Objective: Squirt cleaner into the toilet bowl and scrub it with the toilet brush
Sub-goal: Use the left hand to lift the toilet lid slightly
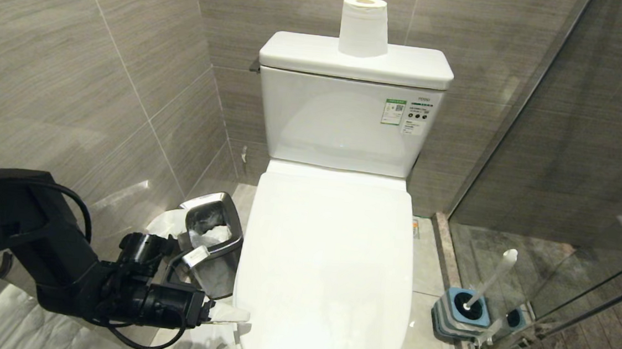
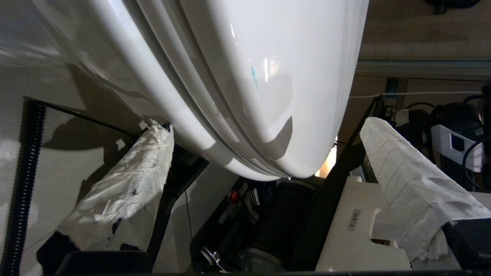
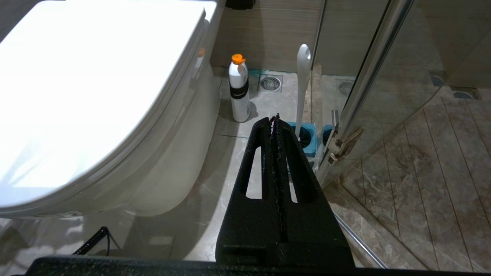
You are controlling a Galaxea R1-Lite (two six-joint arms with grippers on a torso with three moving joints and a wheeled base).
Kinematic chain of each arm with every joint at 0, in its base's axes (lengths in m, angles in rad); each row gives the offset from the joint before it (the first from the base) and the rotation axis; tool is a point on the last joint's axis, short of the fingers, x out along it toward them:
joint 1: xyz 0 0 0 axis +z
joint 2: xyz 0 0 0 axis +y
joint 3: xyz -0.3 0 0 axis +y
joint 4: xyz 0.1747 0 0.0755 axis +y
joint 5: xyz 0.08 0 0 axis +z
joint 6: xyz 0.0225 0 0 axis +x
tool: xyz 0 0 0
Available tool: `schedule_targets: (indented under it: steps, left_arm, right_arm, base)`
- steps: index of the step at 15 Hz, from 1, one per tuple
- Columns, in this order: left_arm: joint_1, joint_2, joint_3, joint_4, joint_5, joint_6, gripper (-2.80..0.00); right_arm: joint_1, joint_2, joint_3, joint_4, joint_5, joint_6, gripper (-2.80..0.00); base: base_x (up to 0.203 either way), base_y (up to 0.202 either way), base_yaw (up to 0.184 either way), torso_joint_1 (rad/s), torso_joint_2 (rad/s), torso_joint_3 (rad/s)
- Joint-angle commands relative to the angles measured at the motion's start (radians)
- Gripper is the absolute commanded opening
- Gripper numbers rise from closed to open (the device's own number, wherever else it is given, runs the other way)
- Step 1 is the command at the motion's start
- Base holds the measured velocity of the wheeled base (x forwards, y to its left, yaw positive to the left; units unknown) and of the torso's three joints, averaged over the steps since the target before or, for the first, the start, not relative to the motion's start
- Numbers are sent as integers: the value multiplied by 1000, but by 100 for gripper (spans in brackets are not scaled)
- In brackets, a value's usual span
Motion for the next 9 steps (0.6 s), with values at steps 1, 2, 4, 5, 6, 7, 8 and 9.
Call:
schedule_targets:
  steps: [1,2,4,5,6,7,8,9]
  left_arm:
    - [12,-20,9,-3,-4,2,0]
    - [23,-27,12,-3,-3,5,0]
    - [47,-49,20,-1,-6,7,0]
    - [54,-60,29,-1,-9,8,0]
    - [59,-70,43,0,-21,8,0]
    - [61,-78,51,6,-51,7,0]
    - [59,-77,55,8,-63,5,0]
    - [52,-72,55,9,-64,2,0]
  right_arm:
    - [0,0,1,0,0,0,-280]
    - [0,0,1,0,0,0,-280]
    - [0,0,1,0,0,0,-280]
    - [0,0,1,0,0,0,-280]
    - [0,0,0,0,0,0,-280]
    - [0,0,1,0,0,0,-280]
    - [0,0,0,0,-1,0,-280]
    - [0,0,0,0,0,0,-280]
  base:
    - [0,0,0,0,0,0]
    - [0,0,0,0,0,0]
    - [0,0,0,0,0,0]
    - [0,0,0,0,0,0]
    - [0,0,0,0,0,0]
    - [0,0,0,0,0,0]
    - [0,0,0,0,0,0]
    - [0,0,0,0,0,0]
